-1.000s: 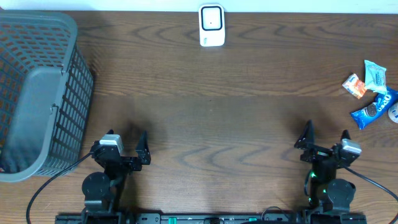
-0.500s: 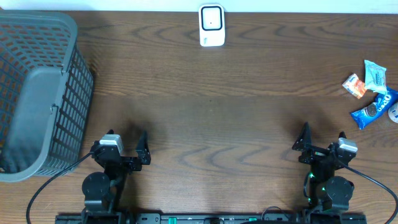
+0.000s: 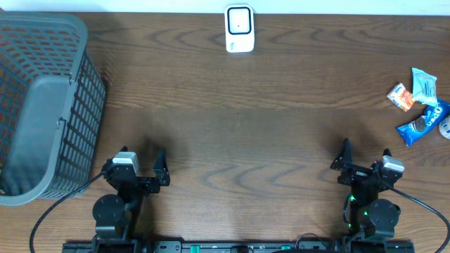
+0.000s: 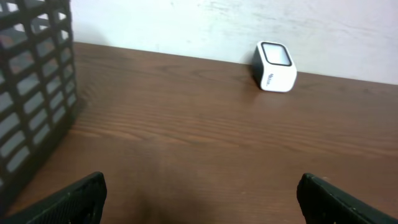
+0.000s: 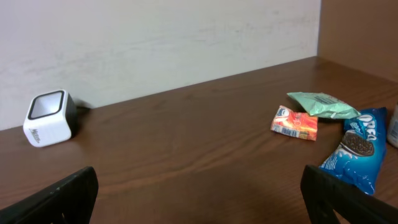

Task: Scan the item barcode

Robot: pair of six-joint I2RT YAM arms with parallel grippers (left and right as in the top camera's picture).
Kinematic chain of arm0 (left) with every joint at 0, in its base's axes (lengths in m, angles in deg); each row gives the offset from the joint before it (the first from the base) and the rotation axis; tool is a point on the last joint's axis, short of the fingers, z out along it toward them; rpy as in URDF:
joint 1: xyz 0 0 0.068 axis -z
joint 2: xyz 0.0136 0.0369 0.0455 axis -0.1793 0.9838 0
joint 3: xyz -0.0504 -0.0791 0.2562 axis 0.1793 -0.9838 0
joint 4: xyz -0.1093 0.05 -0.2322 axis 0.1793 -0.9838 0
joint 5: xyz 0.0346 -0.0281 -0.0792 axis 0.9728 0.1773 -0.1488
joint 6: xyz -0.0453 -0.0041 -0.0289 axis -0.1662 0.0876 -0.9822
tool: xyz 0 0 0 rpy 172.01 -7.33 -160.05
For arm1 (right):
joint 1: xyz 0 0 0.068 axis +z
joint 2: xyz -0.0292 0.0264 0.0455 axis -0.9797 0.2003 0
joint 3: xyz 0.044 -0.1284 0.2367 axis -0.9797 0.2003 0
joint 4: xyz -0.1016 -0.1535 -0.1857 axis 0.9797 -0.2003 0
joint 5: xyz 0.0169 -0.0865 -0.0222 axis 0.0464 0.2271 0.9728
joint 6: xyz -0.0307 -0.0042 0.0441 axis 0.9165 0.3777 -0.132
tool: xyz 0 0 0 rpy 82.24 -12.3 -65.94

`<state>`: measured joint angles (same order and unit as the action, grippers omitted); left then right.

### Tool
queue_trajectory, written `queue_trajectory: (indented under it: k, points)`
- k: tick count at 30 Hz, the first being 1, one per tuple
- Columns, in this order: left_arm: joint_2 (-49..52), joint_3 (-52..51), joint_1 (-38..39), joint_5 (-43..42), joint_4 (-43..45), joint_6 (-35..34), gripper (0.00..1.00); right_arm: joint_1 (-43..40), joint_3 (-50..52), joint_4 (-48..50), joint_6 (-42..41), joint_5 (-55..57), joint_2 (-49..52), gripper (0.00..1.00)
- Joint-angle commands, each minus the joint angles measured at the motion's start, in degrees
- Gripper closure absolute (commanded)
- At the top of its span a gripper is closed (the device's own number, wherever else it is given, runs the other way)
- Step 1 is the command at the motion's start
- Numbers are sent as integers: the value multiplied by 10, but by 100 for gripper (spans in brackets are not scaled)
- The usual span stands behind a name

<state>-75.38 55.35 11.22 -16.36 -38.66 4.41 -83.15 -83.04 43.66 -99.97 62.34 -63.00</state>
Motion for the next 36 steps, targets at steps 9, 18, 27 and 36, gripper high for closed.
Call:
queue_trajectory:
  k: [9, 18, 27, 36]
  points:
    - [-5, -44, -2, 50, 68, 24, 2, -5, 1, -3, 9, -5, -4, 1]
    - [-5, -44, -2, 50, 68, 24, 2, -5, 1, -3, 9, -5, -4, 1]
    - [-4, -44, -2, 50, 68, 24, 2, -5, 1, -3, 9, -5, -4, 1]
    - [-4, -44, -2, 50, 68, 24, 2, -5, 1, -3, 9, -5, -4, 1]
